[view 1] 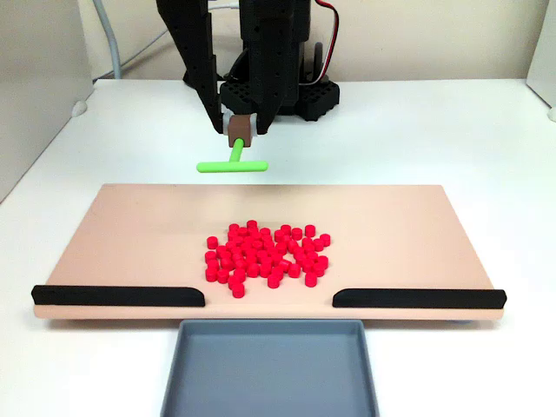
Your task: Grasp a green tool by the dark brown handle.
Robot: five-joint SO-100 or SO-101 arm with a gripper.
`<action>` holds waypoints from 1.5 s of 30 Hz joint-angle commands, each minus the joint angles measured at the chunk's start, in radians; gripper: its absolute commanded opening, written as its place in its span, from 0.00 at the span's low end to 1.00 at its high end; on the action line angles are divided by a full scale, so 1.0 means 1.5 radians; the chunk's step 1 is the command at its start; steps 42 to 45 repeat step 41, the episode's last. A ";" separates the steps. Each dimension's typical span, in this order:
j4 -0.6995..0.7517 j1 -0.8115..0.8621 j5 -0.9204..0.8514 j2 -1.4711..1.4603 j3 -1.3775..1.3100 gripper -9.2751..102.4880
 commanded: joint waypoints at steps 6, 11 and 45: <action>0.016 -0.014 0.012 -0.002 -0.008 0.08; 0.029 -0.012 0.009 0.005 -0.008 0.08; 0.029 -0.035 0.008 0.019 0.002 0.08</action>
